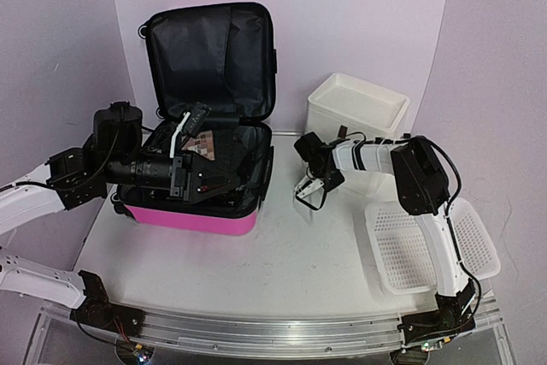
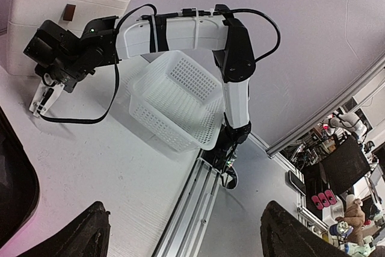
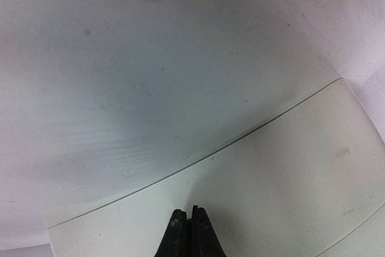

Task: Open, take out, and arrange the luggage

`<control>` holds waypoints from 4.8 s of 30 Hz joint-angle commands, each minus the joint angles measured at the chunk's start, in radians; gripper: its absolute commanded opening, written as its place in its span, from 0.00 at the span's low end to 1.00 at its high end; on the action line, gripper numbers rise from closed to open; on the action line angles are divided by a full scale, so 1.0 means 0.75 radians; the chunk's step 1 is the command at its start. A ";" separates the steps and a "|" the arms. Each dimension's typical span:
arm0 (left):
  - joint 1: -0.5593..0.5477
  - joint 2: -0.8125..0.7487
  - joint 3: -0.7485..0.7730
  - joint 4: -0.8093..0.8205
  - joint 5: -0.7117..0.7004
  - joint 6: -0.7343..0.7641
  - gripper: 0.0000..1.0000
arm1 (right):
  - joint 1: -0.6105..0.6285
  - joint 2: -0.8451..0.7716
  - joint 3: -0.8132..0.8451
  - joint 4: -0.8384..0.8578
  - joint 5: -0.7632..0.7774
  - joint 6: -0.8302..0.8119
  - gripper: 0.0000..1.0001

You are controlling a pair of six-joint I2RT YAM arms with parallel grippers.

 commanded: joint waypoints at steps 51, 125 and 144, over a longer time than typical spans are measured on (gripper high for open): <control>-0.002 0.024 0.091 -0.071 -0.102 0.065 0.87 | 0.430 -0.558 -0.086 -0.661 -0.552 1.552 0.98; 1.172 1.307 0.615 0.005 0.674 0.052 0.83 | 0.400 -1.541 -0.851 -0.482 -0.601 2.589 0.98; 1.094 1.333 0.625 0.142 0.879 -0.070 0.59 | 0.398 -1.535 -0.861 -0.458 -0.623 2.600 0.98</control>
